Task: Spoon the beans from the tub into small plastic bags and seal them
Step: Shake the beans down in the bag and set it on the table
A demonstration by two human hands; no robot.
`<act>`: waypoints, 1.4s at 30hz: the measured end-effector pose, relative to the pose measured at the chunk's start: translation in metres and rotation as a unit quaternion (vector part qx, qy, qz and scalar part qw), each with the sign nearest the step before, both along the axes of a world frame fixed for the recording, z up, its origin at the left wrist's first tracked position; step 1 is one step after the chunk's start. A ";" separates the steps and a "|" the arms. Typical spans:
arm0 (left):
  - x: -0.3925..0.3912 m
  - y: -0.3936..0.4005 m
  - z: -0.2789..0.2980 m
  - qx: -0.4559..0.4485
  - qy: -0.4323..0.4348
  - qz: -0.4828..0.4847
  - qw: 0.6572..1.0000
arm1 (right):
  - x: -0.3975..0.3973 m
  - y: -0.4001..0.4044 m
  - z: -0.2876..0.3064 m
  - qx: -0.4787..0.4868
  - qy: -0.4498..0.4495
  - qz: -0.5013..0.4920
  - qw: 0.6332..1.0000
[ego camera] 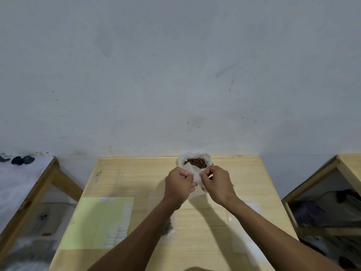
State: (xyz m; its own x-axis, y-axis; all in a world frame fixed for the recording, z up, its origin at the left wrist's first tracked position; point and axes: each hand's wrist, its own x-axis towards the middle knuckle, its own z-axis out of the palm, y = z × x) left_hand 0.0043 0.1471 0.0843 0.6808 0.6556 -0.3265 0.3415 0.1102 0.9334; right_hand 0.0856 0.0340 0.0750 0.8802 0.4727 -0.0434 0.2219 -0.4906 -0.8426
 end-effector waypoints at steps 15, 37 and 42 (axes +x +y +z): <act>-0.017 0.020 -0.005 0.308 -0.044 -0.180 0.933 | 0.014 -0.007 0.011 0.098 0.133 -0.013 0.986; -0.043 0.030 -0.031 0.416 -0.049 -0.116 0.901 | 0.012 0.008 0.013 0.175 0.261 0.006 0.949; -0.048 0.056 -0.029 0.370 0.002 -0.101 0.923 | 0.042 -0.017 -0.025 0.054 0.153 -0.045 0.986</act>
State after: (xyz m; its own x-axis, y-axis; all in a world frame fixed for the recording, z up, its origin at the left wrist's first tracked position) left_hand -0.0442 0.2035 0.0549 0.8134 0.5598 0.1583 0.2883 -0.6243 0.7260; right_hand 0.1272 0.0172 0.0499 0.8721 0.4098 -0.2673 -0.0908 -0.4013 -0.9114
